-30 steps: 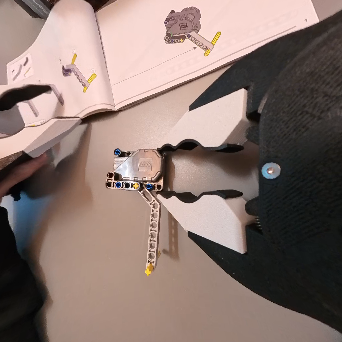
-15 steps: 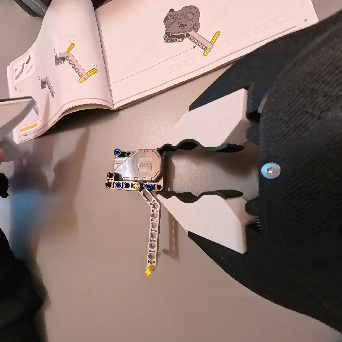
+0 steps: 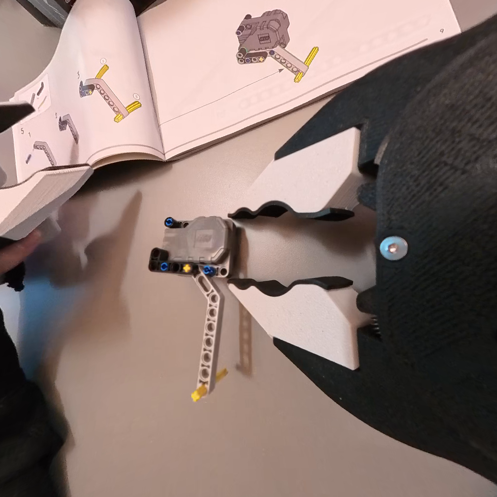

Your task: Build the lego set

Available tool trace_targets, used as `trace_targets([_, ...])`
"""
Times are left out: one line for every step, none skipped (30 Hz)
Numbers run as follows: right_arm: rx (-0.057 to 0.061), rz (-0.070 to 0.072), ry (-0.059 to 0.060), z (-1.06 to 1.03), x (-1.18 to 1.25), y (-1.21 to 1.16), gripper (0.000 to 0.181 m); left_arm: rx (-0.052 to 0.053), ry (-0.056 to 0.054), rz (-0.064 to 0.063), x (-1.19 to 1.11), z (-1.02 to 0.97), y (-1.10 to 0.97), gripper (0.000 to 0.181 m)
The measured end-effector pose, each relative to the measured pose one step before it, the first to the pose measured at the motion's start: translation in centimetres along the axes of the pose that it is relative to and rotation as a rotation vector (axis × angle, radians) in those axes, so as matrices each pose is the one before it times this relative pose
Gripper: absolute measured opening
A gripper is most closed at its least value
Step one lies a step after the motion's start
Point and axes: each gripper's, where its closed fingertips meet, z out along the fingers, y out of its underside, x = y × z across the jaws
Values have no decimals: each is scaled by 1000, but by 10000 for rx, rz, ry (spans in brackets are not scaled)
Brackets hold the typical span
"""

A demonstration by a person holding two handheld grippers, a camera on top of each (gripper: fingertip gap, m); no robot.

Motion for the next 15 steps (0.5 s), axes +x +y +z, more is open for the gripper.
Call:
trace_targets([-7, 25, 38, -7, 68, 12, 48, 49, 36, -24, 134, 21, -160, 53])
trace_targets([-11, -45, -33, -3, -77, 10, 56, -17, -27, 27, 37, -17, -78, 52])
trace_targets([-10, -126, -72, -4, -222, 22, 64, -35, -57, 51, -18, -71, -43, 52])
trace_targets([13, -155, -38, -20, -208, -24, 68, 25, -25, 39, 26, -114, -148, 52])
trace_targets([15, -153, -10, -14, -162, -21, 73, 102, 45, -1, 100, -150, -274, 52])
trace_targets([24, -97, 22, -33, -74, -38, 77, 106, 83, -49, 159, -158, -281, 52])
trace_targets([-7, -54, -3, -21, -69, 31, 81, 67, 80, -62, 169, -161, -206, 52])
trace_targets([32, 4, 57, -68, 68, -19, 82, 56, 39, -47, 115, -175, -168, 51])
trace_targets([74, 42, 19, -139, 32, -43, 83, 62, 32, -21, 149, -207, -159, 51])
trace_targets([84, 100, 28, -228, 94, 2, 84, 25, 23, -6, 160, -227, -107, 51])
trace_targets([166, 126, 41, -319, 139, -71, 86, -42, -61, -25, 82, -338, -56, 50])
trace_targets([265, 136, 18, -416, 111, -206, 85, -40, -157, -47, 16, -516, -171, 50])
trace_targets([295, 157, 30, -466, 97, -243, 85, 50, -203, -44, 6, -789, -366, 50])
trace_targets([262, 145, 102, -452, 206, -184, 85, 138, -247, -62, -102, -1074, -549, 50])
trace_targets([185, 128, 227, -423, 370, -67, 83, 183, -291, -93, -337, -1392, -658, 49])
